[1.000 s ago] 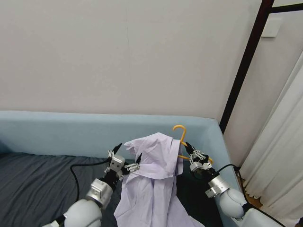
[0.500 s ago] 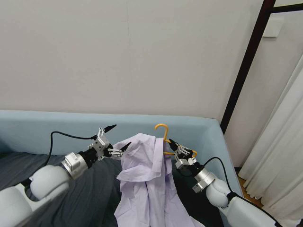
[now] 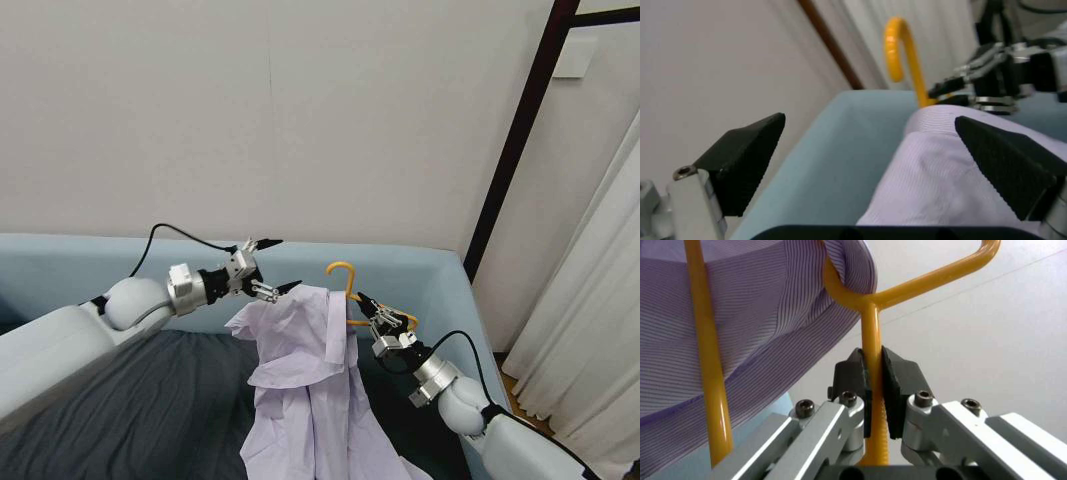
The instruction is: Pick up the clothes from the sofa and hang them on the clothes hanger.
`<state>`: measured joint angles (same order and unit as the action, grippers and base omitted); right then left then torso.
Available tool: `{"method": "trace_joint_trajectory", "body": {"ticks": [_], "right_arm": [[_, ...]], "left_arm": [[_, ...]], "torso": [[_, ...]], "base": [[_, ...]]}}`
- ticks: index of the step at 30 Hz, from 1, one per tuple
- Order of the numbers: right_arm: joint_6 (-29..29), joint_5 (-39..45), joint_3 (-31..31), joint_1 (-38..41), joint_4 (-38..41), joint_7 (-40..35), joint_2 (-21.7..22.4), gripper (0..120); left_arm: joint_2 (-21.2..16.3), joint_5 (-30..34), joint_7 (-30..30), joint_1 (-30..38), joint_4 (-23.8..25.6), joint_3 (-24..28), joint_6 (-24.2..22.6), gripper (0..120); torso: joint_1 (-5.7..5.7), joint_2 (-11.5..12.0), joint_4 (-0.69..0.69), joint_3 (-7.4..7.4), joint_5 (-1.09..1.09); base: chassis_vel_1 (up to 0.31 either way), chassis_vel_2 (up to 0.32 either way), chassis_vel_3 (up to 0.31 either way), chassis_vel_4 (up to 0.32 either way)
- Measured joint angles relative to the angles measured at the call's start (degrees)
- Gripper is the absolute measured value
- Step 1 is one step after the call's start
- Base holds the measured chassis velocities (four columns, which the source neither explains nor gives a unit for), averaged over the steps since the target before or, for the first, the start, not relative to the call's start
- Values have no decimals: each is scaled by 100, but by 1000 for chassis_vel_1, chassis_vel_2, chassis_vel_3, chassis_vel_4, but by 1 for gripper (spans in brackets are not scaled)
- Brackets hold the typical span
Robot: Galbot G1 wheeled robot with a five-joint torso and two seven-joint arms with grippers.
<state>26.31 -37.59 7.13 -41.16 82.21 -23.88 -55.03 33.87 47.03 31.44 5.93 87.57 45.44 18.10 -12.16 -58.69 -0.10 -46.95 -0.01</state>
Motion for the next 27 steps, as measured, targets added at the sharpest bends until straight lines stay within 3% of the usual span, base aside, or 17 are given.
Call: {"method": "trace_joint_trajectory", "body": {"ticks": [3,8,15,27], "right_arm": [[18,-18,-168,-78,-8,-16,19,5],[54,-51,-212,-87,-22,-35,12,5],[90,-108,-266,-144,14,-38,3,5],[222,-324,-275,-74,80,-37,-35,5]], "left_arm": [[338,82,1099,679,-478,492,28,100],[503,80,1456,985,-781,732,12,99],[657,-457,1366,924,-1042,746,66,98],[755,-808,1216,683,-1113,852,63,95]], "torso": [[0,0,-2,1,4],[0,0,2,1,3],[0,0,0,1,0],[0,-1,1,1,0]], "base": [[0,0,0,0],[0,0,0,0],[0,0,0,0],[0,0,0,0]]}}
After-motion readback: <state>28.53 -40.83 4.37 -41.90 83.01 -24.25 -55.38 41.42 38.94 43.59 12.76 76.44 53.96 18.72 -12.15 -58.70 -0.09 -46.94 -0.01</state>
